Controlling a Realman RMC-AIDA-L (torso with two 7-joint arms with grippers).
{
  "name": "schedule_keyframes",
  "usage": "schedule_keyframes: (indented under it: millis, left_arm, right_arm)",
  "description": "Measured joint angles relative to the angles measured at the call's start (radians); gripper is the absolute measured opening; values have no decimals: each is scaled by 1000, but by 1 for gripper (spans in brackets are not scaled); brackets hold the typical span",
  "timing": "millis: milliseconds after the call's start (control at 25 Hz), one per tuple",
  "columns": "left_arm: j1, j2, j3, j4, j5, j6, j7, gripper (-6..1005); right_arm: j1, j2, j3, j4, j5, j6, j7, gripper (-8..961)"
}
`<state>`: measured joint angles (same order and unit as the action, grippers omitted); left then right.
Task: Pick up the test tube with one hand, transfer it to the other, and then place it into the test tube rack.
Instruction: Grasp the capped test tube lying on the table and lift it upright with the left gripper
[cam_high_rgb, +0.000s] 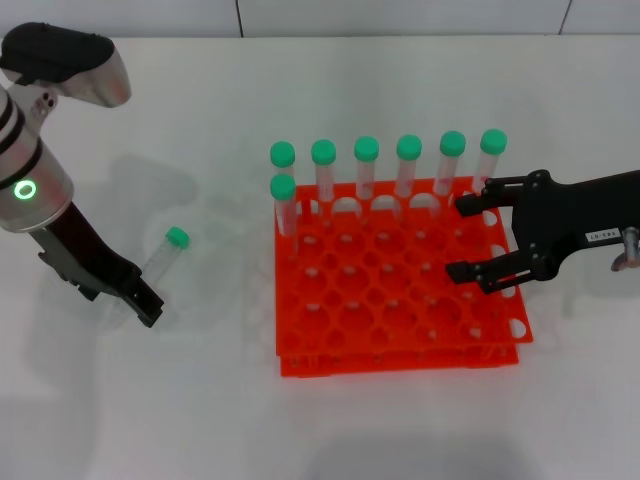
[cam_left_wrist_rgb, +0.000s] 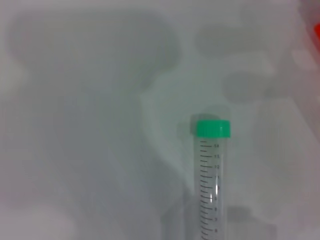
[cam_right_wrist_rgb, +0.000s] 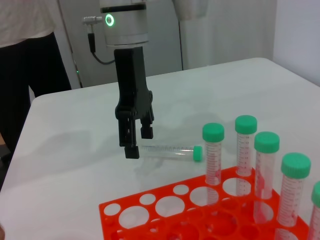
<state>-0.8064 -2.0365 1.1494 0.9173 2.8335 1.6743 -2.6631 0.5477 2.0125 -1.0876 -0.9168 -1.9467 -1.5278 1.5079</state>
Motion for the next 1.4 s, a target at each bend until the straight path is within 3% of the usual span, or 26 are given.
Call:
schedule_keyframes:
  millis: [640, 1080, 1400]
  left_arm:
    - [19, -9, 1, -6, 0, -52, 0, 767]
    - [31, -10, 1, -6, 0, -71, 0, 364]
    - [32, -13, 2, -6, 0, -71, 1, 357]
  right_arm:
    - [-4, 0, 0, 10, 4, -2, 0, 845]
    - [-2, 0, 0, 11, 6, -6, 3, 843]
    - [1, 0, -2, 12, 3, -2, 8, 841]
